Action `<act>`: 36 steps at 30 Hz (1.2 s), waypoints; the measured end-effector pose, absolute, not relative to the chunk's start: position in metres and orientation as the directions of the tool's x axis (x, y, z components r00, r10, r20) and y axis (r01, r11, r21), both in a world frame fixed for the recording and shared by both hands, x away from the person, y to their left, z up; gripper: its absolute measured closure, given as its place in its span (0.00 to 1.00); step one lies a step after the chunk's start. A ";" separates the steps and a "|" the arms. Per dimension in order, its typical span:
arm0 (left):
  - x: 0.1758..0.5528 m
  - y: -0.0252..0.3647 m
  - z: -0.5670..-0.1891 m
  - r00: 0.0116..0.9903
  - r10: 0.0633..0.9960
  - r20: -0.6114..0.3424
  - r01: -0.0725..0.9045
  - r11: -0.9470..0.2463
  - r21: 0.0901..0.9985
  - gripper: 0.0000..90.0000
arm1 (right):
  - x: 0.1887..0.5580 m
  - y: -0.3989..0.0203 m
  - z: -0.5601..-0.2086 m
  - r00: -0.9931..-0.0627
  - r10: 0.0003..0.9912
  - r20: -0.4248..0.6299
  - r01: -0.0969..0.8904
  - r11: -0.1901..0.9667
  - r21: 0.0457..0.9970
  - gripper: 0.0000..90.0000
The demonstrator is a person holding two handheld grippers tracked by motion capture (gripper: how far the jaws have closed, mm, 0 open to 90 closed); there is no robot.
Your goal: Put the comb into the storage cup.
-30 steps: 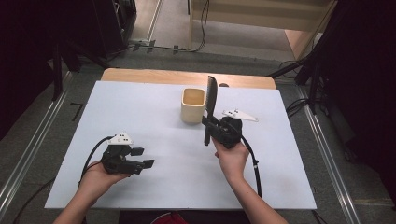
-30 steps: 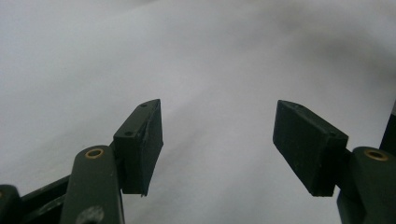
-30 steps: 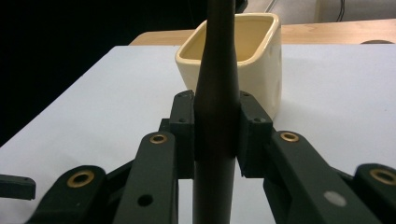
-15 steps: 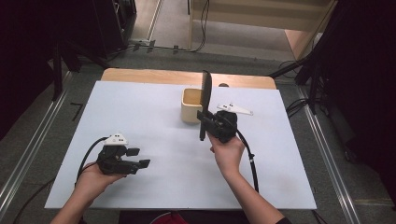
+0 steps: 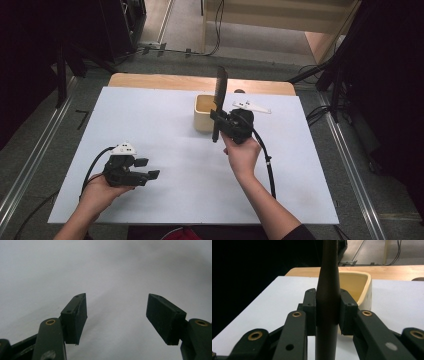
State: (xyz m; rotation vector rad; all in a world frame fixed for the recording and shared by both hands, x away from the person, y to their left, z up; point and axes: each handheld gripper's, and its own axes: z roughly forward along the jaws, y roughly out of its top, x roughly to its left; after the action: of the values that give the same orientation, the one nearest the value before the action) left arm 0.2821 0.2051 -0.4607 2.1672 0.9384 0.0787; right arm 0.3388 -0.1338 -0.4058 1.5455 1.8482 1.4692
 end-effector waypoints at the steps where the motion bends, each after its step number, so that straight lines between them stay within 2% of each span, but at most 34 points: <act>1: 0.282 0.205 -0.461 0.728 0.647 -0.227 0.600 -0.442 0.667 0.38 | 0.340 -0.134 -0.405 -0.363 0.865 0.347 0.534 -0.112 0.838 0.78; 18: 0.284 0.208 -0.459 0.724 0.651 -0.229 0.601 -0.432 0.673 0.38 | 0.362 -0.130 -0.381 -0.336 0.886 0.319 0.488 -0.126 0.864 0.78; 26: 0.285 0.209 -0.459 0.723 0.651 -0.230 0.600 -0.428 0.676 0.38 | 0.370 -0.123 -0.373 -0.328 0.909 0.258 0.466 -0.082 0.881 0.78; 36: 0.287 0.210 -0.459 0.720 0.652 -0.237 0.604 -0.420 0.677 0.38 | 0.383 -0.121 -0.366 -0.319 0.910 0.264 0.459 -0.095 0.883 0.78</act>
State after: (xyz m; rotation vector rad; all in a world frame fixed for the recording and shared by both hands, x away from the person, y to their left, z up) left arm 0.2872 0.2105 -0.4591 2.1422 0.9485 0.0787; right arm 0.3831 -0.1205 -0.3662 1.4902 1.7529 1.3989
